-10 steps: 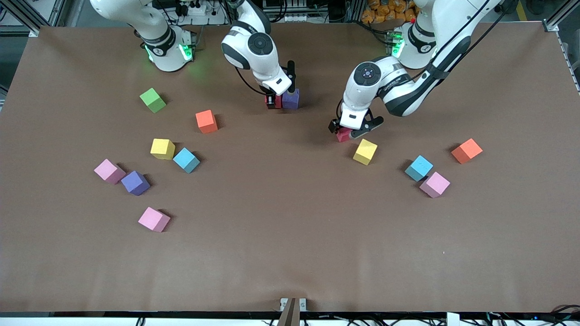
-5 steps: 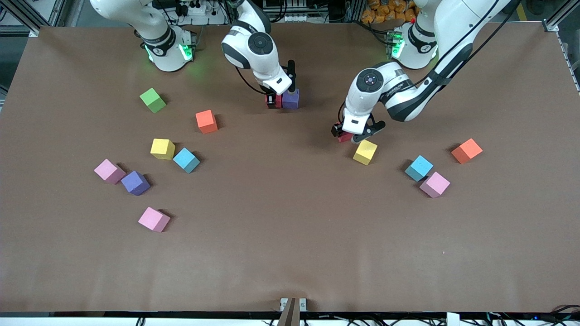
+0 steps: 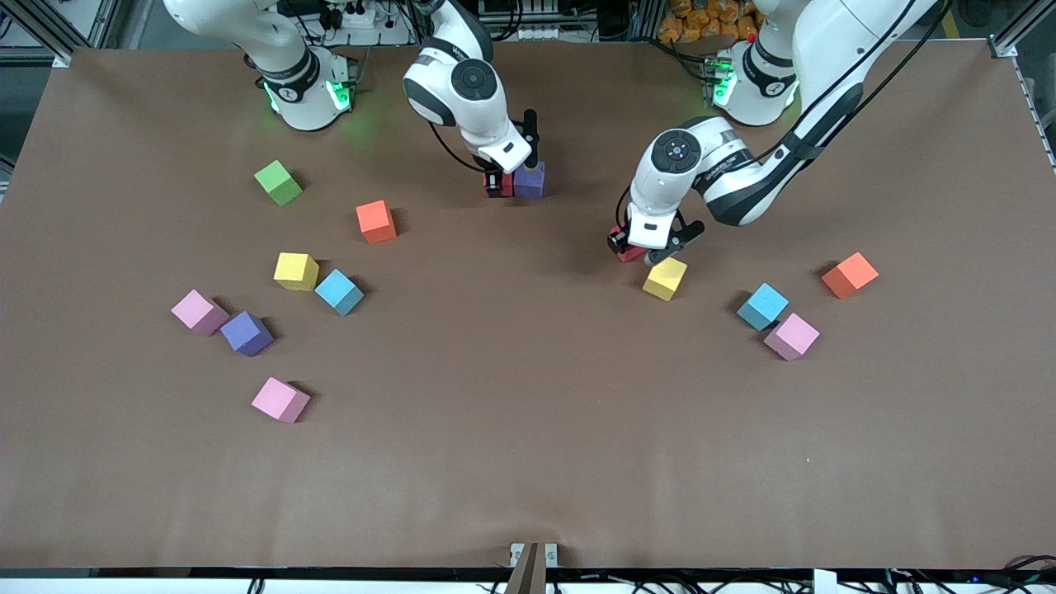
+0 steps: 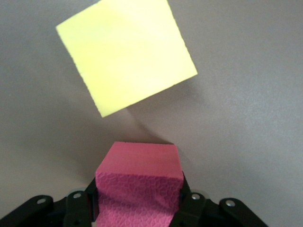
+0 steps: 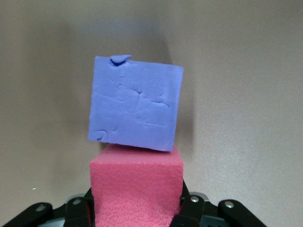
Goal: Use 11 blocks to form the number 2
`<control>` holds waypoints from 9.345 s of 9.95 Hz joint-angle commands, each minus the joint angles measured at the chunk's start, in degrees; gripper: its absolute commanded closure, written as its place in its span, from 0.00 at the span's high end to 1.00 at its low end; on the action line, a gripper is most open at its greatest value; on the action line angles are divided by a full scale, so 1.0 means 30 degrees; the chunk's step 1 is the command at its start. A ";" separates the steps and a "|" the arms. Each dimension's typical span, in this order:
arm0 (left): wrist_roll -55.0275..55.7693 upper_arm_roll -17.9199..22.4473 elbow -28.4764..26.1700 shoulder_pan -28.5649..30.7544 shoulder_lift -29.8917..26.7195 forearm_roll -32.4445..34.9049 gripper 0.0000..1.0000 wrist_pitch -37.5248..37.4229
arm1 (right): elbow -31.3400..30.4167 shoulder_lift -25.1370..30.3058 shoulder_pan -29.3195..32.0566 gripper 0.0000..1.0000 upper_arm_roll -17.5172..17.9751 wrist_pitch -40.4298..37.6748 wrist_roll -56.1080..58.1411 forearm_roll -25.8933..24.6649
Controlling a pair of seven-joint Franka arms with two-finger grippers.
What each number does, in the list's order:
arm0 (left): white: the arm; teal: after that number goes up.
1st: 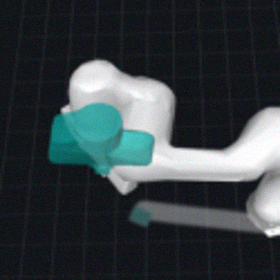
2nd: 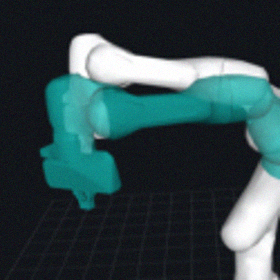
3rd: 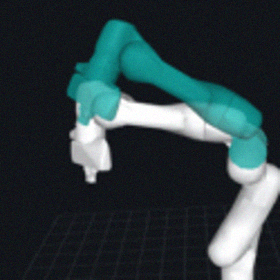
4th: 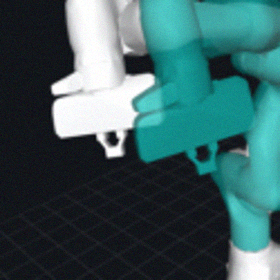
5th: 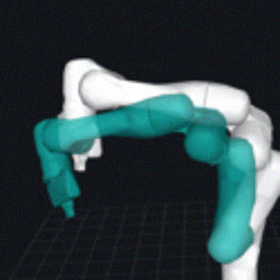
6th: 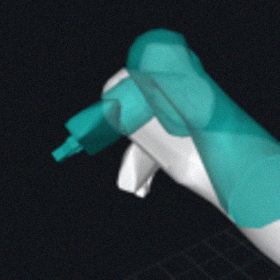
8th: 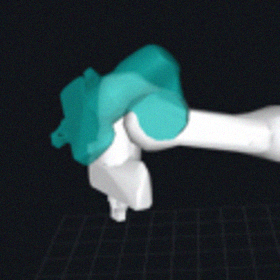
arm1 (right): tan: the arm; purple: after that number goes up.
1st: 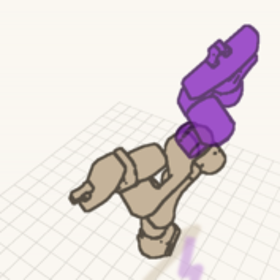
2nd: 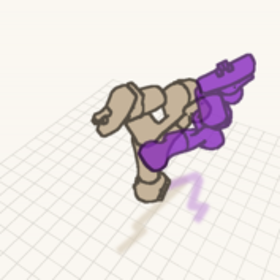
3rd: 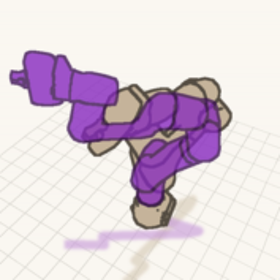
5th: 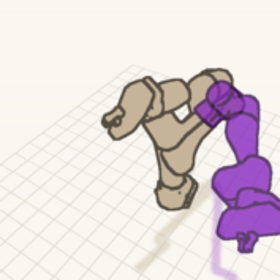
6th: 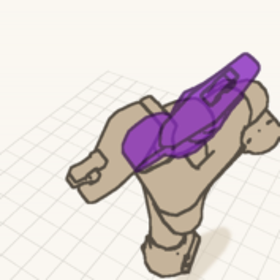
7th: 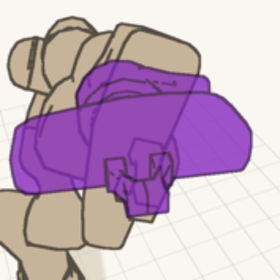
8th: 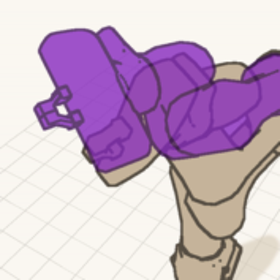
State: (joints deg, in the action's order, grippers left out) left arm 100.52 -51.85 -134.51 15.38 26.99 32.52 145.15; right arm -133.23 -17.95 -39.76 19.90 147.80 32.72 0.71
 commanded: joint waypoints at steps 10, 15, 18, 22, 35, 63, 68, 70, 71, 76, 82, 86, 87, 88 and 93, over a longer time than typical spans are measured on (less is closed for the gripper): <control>1.3891 -0.2960 0.0657 0.1783 -0.0472 -0.0937 0.00 -0.2153 | -0.0472 -0.0200 0.0451 0.65 0.0428 0.0832 -0.0273 -0.0149; 1.3983 -0.2989 0.0686 0.2668 -0.0589 -0.1082 0.00 -0.3208 | -0.0443 -0.0200 0.0480 0.76 0.0457 0.0832 -0.0273 -0.0149; 1.4012 -0.3747 0.0686 0.3017 -0.0618 -0.1637 0.00 -0.3354 | -0.0443 0.0005 0.0568 0.77 0.0487 0.0628 -0.0303 -0.0149; 1.6700 -0.5008 0.0569 0.3107 -0.0443 -0.1991 0.00 -0.3384 | -0.0385 0.0326 0.0627 0.86 0.0575 0.0046 -0.0303 -0.0149; 2.3063 -0.3817 0.1005 -0.2685 0.0641 -0.2607 0.00 -0.1158 | -0.0121 0.7359 1.0457 1.00 0.0692 -0.9187 0.8322 -0.0647; 2.6287 -0.0470 0.2971 -0.7205 0.2311 -0.2577 1.00 -0.1362 | -0.0736 0.0152 1.5422 1.00 -0.0040 0.1740 0.0020 -0.3929; 2.5995 -0.1228 0.3469 -0.7002 0.1814 -0.2460 1.00 -0.3322 | -0.1087 -0.0844 1.5598 0.96 -0.0215 0.3000 -0.0156 -0.3812; 2.5644 -0.2078 0.3673 -0.6447 0.1318 -0.2489 1.00 -0.4461 | -0.1117 -0.0670 1.5627 0.69 -0.0216 0.2884 -0.0156 -0.3812; 2.5295 -0.3009 0.4138 -0.5631 0.1228 -0.2489 1.00 -0.5338 | -0.1088 -0.0466 1.5598 0.56 -0.0216 0.2622 -0.0156 -0.3812; 1.7807 -0.5098 0.5140 -0.0069 0.0733 -0.2256 1.00 -0.8246 | -0.0621 0.0940 1.5131 0.36 -0.0041 0.1219 -0.2256 -0.3812; 1.3632 -0.4923 0.3826 0.5387 0.1838 0.2979 1.00 -0.7518 | 0.1780 0.1911 1.0246 0.36 -0.0011 -0.2127 -1.0365 -0.1714; 1.1650 -0.4311 0.2211 0.6476 0.2165 0.5713 1.00 -0.5468 | 0.4001 0.0248 0.5358 0.36 -0.0099 -0.2010 -2.0283 -0.0823; 1.0566 -0.4192 0.2209 0.6534 0.2194 0.5714 1.00 -0.5290 | 0.5576 -0.0862 0.4010 0.36 -0.0128 -0.2067 -2.3358 -0.1055; 0.9772 -0.4191 0.2209 0.6767 0.2339 0.5743 1.00 -0.4998 | 0.6723 -0.1686 0.3329 0.36 -0.0157 -0.2097 -2.4983 -0.1145; 0.8358 -0.4103 0.2239 0.7121 0.3451 0.5714 1.00 -0.3765 | 1.1682 -0.5996 -0.1795 0.36 -0.3225 -0.2418 -2.9247 -0.1819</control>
State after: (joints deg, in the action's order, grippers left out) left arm 126.18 -63.96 -127.43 35.84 35.50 48.27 132.60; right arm -103.30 -31.68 -40.73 14.01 142.08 -52.57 -3.59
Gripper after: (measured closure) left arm 0.000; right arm 0.392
